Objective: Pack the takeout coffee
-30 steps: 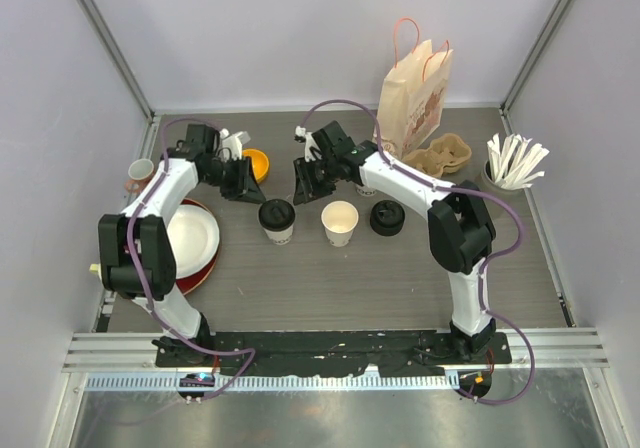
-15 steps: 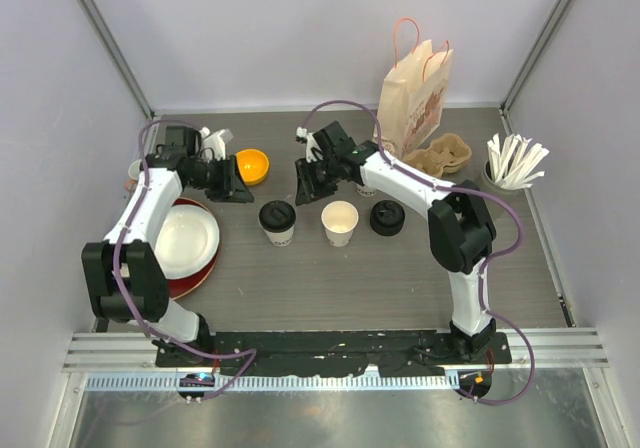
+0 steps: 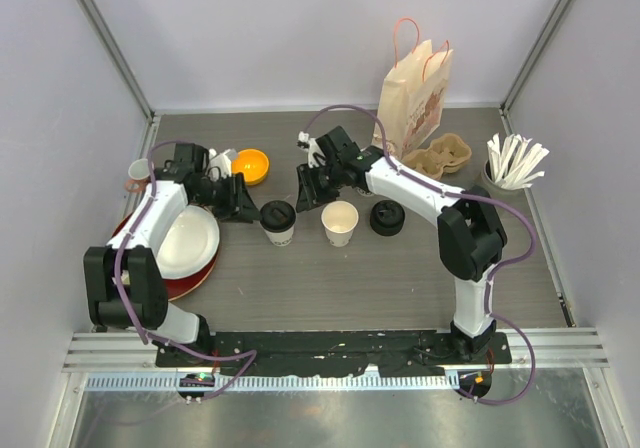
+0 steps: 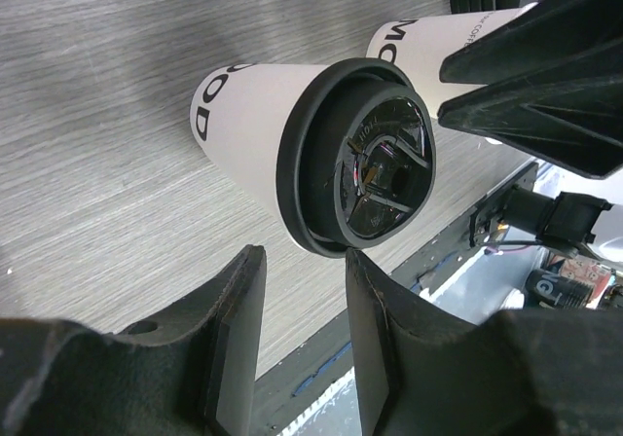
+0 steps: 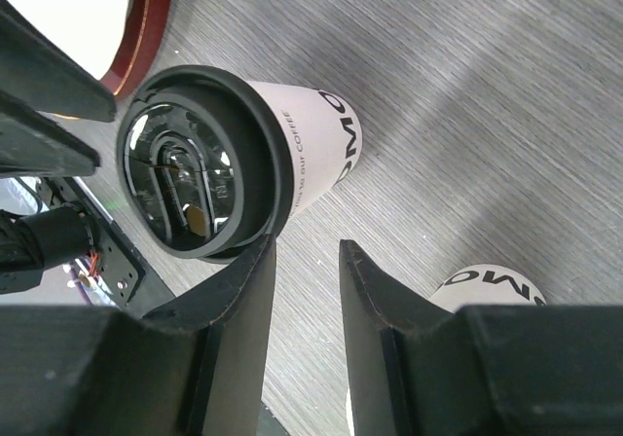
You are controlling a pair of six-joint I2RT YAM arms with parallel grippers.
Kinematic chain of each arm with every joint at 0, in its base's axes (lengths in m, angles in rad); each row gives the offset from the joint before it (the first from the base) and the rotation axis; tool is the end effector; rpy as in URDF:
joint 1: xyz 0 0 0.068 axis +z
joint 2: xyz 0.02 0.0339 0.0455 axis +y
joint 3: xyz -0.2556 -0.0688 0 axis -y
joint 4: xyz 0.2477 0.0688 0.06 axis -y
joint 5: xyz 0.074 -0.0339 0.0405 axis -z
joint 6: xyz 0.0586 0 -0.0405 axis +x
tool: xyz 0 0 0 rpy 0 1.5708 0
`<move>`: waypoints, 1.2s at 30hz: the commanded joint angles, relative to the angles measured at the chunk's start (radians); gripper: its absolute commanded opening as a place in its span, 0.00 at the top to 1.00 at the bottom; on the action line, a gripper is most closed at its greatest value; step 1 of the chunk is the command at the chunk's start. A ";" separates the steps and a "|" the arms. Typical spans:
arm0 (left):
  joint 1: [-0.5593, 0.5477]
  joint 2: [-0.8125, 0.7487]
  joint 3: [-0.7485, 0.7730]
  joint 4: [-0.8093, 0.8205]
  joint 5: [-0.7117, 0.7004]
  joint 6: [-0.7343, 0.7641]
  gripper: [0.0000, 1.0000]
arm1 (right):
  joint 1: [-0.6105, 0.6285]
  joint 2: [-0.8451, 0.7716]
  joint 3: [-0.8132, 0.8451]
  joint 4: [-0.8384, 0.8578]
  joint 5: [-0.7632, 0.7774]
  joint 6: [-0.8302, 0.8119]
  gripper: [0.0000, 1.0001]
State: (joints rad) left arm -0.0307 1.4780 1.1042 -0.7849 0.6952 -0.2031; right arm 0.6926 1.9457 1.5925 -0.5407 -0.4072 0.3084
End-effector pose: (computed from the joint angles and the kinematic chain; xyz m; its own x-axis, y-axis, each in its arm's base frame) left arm 0.2952 -0.0466 0.2244 -0.9535 -0.1257 -0.2739 0.0895 0.7497 -0.6556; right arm 0.3290 0.3032 0.2223 -0.8075 -0.3079 -0.5031 -0.5585 0.6735 0.4843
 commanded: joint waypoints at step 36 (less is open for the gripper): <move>-0.012 0.061 -0.035 0.105 0.035 -0.084 0.69 | -0.001 -0.053 -0.020 0.065 0.002 0.023 0.67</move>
State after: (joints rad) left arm -0.0395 1.5295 1.0821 -0.7052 0.7124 -0.2779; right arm 0.6971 1.9358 1.5875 -0.4862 -0.4263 0.3389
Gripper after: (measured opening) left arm 0.318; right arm 0.352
